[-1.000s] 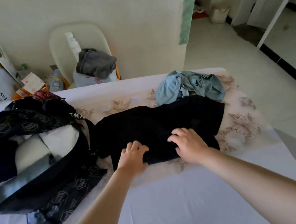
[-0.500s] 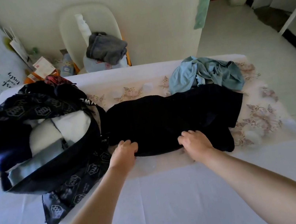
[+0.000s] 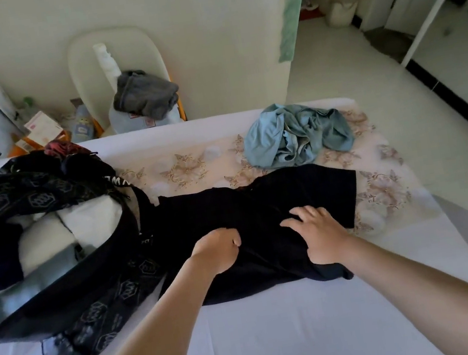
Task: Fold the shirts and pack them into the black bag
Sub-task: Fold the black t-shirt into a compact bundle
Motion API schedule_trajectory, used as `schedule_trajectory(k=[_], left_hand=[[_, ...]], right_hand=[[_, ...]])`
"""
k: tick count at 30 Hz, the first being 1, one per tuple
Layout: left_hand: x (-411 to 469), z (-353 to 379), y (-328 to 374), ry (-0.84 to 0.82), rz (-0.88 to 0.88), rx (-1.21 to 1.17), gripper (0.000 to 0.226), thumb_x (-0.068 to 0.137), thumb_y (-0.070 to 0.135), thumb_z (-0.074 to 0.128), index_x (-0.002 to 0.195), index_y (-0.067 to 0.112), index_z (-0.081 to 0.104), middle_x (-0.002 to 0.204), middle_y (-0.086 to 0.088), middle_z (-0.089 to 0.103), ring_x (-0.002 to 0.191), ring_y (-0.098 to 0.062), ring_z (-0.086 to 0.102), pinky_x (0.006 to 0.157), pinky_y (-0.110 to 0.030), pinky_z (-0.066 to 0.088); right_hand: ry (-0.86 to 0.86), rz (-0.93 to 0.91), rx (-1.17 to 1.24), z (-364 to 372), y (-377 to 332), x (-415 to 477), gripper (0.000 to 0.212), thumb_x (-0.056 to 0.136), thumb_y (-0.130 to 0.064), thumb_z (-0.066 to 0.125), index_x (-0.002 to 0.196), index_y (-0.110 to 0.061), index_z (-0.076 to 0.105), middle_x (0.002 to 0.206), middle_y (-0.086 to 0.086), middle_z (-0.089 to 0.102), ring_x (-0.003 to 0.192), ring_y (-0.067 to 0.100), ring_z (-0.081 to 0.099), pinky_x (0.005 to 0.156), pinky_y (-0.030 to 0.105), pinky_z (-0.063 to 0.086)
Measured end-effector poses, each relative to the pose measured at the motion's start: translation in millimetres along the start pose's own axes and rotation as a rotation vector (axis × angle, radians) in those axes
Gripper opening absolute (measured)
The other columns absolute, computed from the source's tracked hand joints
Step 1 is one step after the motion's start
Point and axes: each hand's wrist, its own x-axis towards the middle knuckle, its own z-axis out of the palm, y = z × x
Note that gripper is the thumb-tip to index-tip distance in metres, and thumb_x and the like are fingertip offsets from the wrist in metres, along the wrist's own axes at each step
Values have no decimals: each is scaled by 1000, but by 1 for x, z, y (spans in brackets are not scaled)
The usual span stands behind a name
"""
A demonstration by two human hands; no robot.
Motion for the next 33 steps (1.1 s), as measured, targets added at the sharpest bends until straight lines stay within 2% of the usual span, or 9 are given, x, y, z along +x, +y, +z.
schedule_trajectory(k=[3,6,8,13,19,25,28,30,33], left_hand=[[23,5,21,24,108,-39,35,98,19,43,127,32,56,123,6,51,111,-20,53,89,-36,52],[45,13,36,125,200,49,47,96,16,46,140,32,46,139,6,43,127,-19,41,102,-35,43],[59,13,40,241,232,137,62,94,12,49,150,31,30,151,5,29,137,-20,31,108,-35,38],[111,-8,29,341,124,226,74,97,16,49,157,21,5,162,-2,13,149,-24,14,120,-40,22],[150,-25,-1,275,86,322,38,100,34,47,137,23,47,134,-2,52,124,-24,48,112,-38,27],[151,-34,-15,499,52,151,24,103,26,44,110,10,61,106,-7,54,92,-28,55,76,-39,47],[151,-40,-21,536,-51,128,22,96,4,53,116,11,60,110,-8,53,97,-28,54,73,-37,47],[151,-40,-21,554,-87,123,40,85,-12,54,119,9,58,114,-9,51,104,-29,50,79,-37,47],[148,-35,-22,580,-114,159,56,71,-20,54,121,7,57,117,-12,46,111,-32,44,92,-39,45]], right_hand=[[-94,113,15,11,26,3,73,88,-20,60,153,-33,31,157,0,30,139,22,37,112,39,32],[249,250,320,19,42,13,22,99,-31,54,112,-21,68,106,-2,69,98,22,67,81,37,51],[345,389,514,14,51,26,28,102,-37,48,96,-13,62,78,-2,64,75,23,66,62,36,47],[377,500,701,-10,73,59,34,105,-40,40,116,-11,55,87,2,59,81,21,56,69,30,38],[438,520,740,-9,86,86,23,105,-38,40,87,-25,33,64,-12,39,59,9,38,54,26,28],[538,597,699,-9,95,103,36,105,-35,41,74,-19,38,61,-2,48,59,20,47,51,32,29],[534,633,778,-16,94,112,23,105,-34,44,109,-18,61,97,3,69,89,23,64,73,34,47],[409,621,890,-19,92,116,35,104,-32,47,138,-22,50,129,5,62,115,22,60,85,29,45],[229,544,922,-14,91,110,52,100,-25,52,150,-24,35,145,6,48,130,23,50,92,28,41]])
